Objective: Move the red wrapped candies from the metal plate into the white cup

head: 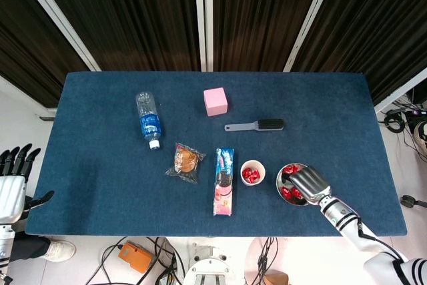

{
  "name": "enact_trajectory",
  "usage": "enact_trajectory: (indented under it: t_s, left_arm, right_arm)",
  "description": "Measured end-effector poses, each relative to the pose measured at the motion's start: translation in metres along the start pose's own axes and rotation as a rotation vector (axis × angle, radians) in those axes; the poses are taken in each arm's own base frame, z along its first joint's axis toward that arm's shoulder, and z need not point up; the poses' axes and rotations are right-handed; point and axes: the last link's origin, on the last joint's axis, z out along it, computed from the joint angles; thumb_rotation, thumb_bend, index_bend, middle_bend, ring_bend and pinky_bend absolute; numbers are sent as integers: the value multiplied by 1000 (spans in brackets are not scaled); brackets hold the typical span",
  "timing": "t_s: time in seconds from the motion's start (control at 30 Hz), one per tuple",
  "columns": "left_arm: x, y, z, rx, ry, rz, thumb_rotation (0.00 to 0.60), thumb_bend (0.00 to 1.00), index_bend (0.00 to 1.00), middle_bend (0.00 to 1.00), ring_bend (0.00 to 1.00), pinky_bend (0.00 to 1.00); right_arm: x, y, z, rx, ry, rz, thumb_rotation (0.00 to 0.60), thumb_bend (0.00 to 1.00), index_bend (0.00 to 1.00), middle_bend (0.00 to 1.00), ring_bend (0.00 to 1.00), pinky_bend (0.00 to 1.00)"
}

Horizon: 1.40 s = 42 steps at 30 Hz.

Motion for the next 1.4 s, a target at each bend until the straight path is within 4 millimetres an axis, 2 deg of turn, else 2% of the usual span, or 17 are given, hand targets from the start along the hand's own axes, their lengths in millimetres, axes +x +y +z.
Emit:
enact_trajectory:
  t_s: [0.37,0.6,0.83,0.97,1.1,1.27,1.4]
  left_arm:
    - [0,-1,0,4,-1,2,600,20,102,24,0,0]
    - [0,-2,0,6,-1,2,600,20,102,23,0,0]
    - [-1,-3,-1,11,-2,1,600,20,96,22,0,0]
    - [-1,-4,-1,10,-1,0,600,20,91,16,0,0]
    - [-1,-4,-1,8,0,-1,600,20,90,17,0,0]
    - [0,-3,0,6,1,-1,600,20,91,16,0,0]
    - [0,-1,1,2,4,-1,600,20,90,17,0,0]
  right_arm:
    - [-6,-3,7,7,-20,-13,600,396,478,862,1000,1000]
    - [-6,-3,11,7,-31,-18,600,402,525,862,1000,1000]
    - [-6,-3,16,5,-36,-13,600,506,612,862,1000,1000]
    - [-2,-1,14,-4,-17,-8,600,520,626,862,1000,1000]
    - [13,1,9,-10,32,11,600,520,633,862,1000,1000]
    - [51,-4,7,20,143,60,600,520,631,862,1000,1000]
    - [81,-18,18,80,220,71,600,521,622,862,1000,1000]
